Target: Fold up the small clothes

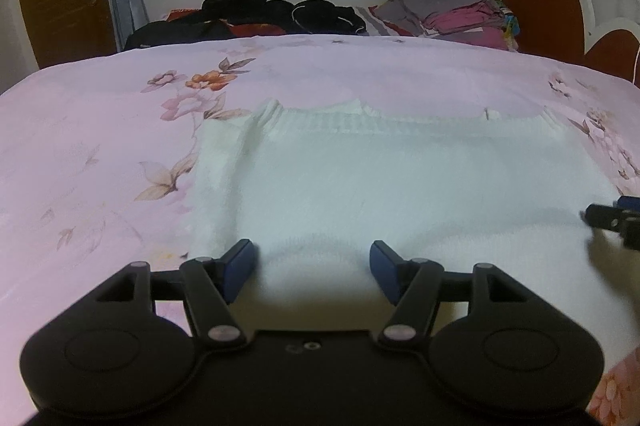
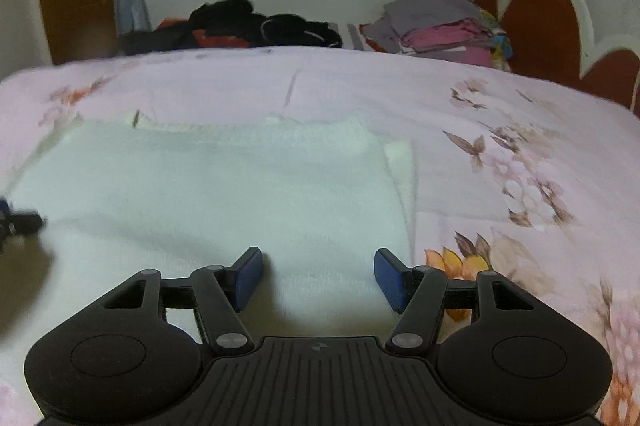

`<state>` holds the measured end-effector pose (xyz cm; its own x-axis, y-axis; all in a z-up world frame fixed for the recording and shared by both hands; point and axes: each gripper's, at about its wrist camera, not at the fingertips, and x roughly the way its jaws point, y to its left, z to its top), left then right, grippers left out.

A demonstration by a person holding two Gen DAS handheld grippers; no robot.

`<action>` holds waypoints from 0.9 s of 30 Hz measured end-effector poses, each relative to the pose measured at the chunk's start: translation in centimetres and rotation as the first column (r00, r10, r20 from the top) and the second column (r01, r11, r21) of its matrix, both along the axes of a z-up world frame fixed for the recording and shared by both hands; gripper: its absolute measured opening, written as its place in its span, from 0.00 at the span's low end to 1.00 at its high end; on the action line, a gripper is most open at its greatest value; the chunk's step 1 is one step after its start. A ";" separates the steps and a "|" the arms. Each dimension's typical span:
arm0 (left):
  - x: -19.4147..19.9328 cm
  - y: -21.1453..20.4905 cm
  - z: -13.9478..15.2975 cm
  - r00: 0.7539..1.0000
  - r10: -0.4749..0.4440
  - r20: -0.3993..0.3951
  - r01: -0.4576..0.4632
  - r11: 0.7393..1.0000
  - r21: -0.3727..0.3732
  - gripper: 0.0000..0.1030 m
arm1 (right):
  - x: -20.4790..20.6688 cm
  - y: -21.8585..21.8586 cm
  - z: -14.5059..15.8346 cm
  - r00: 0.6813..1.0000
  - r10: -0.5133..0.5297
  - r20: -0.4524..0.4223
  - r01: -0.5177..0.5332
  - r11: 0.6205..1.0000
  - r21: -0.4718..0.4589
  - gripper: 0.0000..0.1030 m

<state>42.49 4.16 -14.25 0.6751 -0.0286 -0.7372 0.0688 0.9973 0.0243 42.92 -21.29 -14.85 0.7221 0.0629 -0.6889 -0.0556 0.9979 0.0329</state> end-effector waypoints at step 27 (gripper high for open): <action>-7.9 1.4 -0.9 0.999 -0.002 -0.053 0.002 1.000 -0.011 0.63 | -9.6 1.3 -1.5 0.997 -0.041 -0.072 0.038 0.999 -0.038 0.44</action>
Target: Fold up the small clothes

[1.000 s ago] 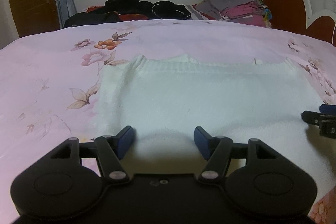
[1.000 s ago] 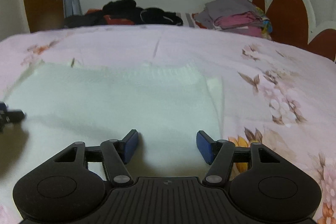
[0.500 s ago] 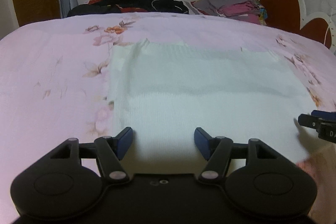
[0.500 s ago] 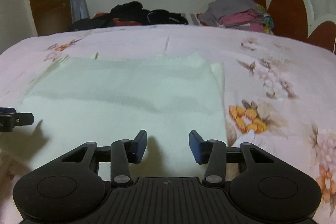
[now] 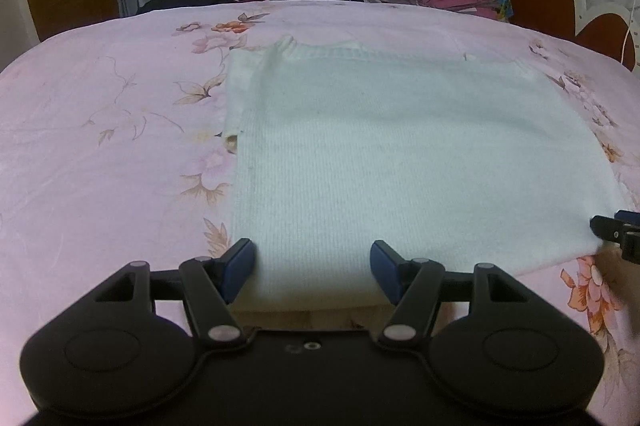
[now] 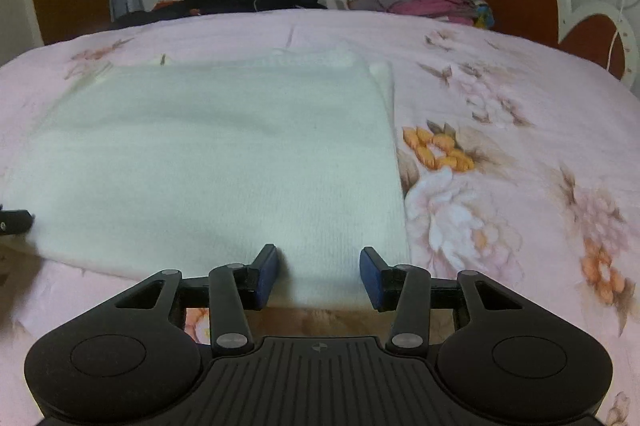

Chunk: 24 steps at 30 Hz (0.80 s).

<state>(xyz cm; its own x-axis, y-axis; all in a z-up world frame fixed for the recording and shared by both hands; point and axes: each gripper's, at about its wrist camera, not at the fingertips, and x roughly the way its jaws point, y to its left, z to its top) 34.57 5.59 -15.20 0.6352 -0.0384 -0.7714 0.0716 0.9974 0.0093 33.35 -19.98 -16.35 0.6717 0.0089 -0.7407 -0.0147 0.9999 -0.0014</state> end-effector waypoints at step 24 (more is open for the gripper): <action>3.9 -2.7 3.2 0.994 0.051 0.093 -0.048 0.998 -0.027 0.66 | 4.4 1.8 3.9 0.989 0.114 0.092 -0.122 0.988 0.093 0.44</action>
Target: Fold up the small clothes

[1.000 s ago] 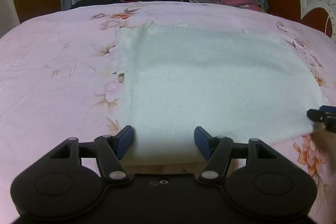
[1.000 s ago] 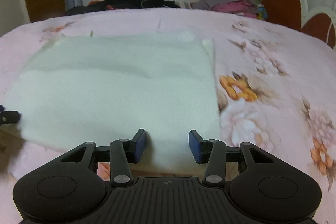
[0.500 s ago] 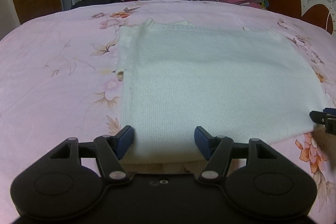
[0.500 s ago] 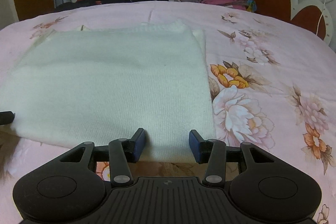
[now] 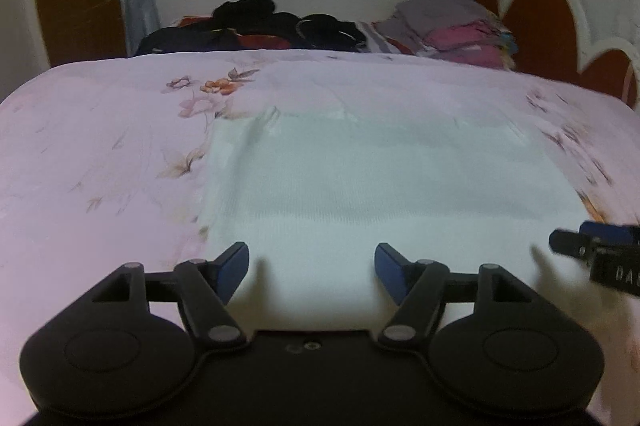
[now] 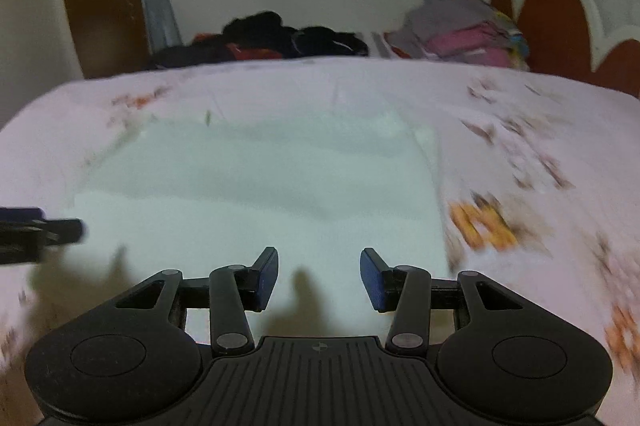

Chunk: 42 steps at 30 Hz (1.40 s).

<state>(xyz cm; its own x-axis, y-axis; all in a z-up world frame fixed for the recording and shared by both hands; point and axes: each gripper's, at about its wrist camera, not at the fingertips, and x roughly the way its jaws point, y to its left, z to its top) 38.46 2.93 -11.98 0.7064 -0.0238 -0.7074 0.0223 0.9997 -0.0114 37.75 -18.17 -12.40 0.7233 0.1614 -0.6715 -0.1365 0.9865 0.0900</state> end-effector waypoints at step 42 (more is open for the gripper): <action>-3.7 7.2 -1.6 0.962 0.072 -0.264 -0.145 0.952 -0.270 0.74 | -1.7 6.9 -1.1 0.989 0.098 -0.107 -0.097 0.995 0.014 0.44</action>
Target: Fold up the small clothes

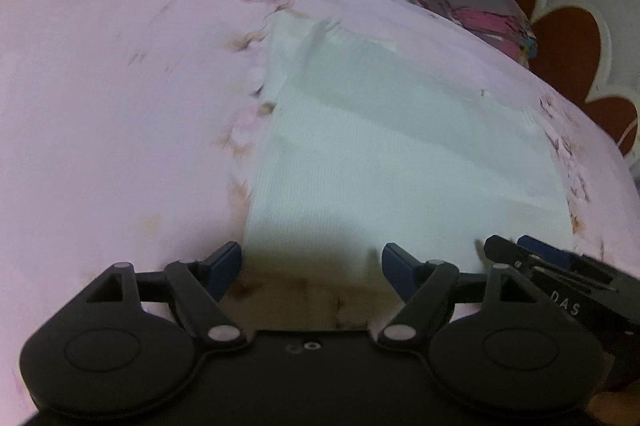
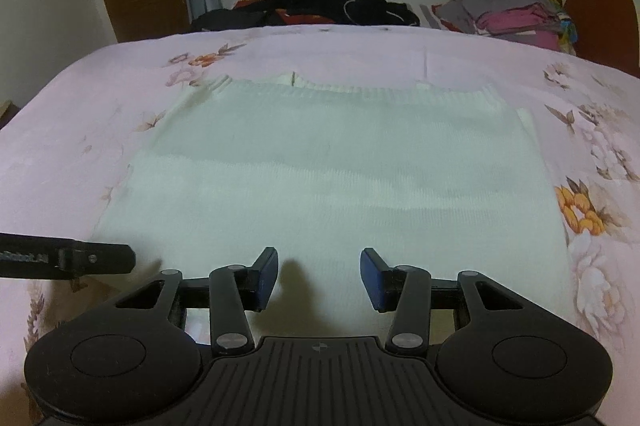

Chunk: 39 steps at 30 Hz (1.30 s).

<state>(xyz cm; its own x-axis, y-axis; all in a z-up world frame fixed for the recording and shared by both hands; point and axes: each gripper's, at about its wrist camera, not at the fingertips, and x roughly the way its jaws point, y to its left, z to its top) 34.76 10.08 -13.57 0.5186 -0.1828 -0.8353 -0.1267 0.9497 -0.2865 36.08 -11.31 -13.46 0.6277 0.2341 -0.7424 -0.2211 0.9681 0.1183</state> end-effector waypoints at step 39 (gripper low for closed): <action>3.1 0.5 -3.9 0.881 0.411 0.232 -0.294 0.863 -0.411 0.07 | 7.2 0.5 -2.8 0.996 0.068 0.063 -0.063 0.995 -0.076 0.44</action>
<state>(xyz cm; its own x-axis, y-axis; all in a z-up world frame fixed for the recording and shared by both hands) 37.88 10.56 -17.48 0.8194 -0.1901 -0.5408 -0.2853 0.6830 -0.6724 43.30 -10.79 -16.29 0.6609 0.2226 -0.7167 -0.2890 0.9568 0.0306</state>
